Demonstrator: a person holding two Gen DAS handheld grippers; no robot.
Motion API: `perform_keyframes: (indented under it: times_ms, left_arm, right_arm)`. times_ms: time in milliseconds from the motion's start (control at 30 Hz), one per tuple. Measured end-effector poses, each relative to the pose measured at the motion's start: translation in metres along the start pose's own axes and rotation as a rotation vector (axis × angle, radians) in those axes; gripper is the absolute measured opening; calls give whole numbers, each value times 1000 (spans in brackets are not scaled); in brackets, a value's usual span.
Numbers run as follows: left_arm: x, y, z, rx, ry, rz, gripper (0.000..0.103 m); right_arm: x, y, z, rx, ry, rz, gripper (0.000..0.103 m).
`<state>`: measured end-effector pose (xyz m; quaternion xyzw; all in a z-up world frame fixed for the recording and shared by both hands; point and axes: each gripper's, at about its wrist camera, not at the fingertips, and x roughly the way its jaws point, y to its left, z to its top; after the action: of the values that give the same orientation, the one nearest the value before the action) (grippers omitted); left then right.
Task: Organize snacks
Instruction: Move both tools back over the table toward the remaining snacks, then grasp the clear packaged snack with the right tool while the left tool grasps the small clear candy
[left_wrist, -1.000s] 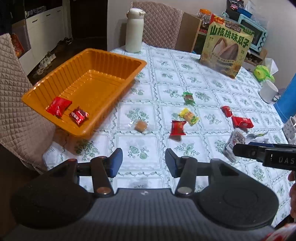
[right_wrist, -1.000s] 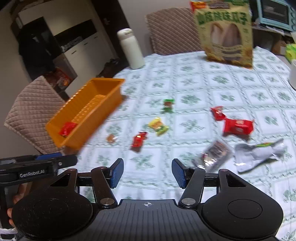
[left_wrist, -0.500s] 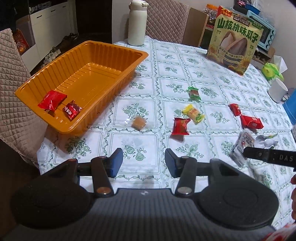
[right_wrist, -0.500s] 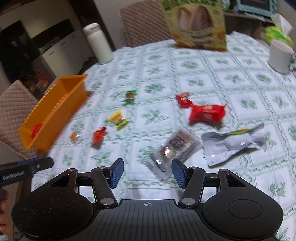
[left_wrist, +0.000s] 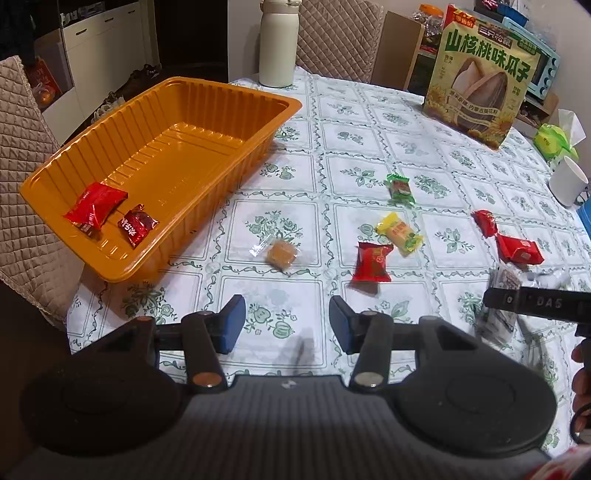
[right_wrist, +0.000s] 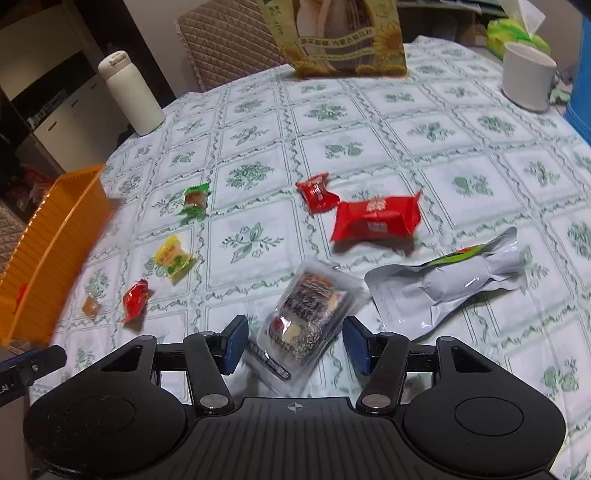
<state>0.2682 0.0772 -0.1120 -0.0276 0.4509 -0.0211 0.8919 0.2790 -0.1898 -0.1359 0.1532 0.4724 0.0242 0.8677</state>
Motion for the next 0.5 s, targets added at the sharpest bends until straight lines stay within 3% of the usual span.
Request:
perform_keyframes:
  times_ms: [167, 233, 367, 500]
  left_arm:
    - [6, 0, 1, 4, 0, 5, 46]
    - [8, 1, 2, 2, -1, 8, 46]
    - [15, 2, 5, -2, 0, 9, 46]
    - [22, 0, 9, 5, -9, 13, 46]
  right_arm:
    - [9, 15, -1, -105, -15, -49, 57]
    - [11, 22, -3, -170, -28, -81, 49]
    - [12, 27, -6, -234, -43, -78, 40]
    - [11, 27, -4, -231, -43, -47, 38]
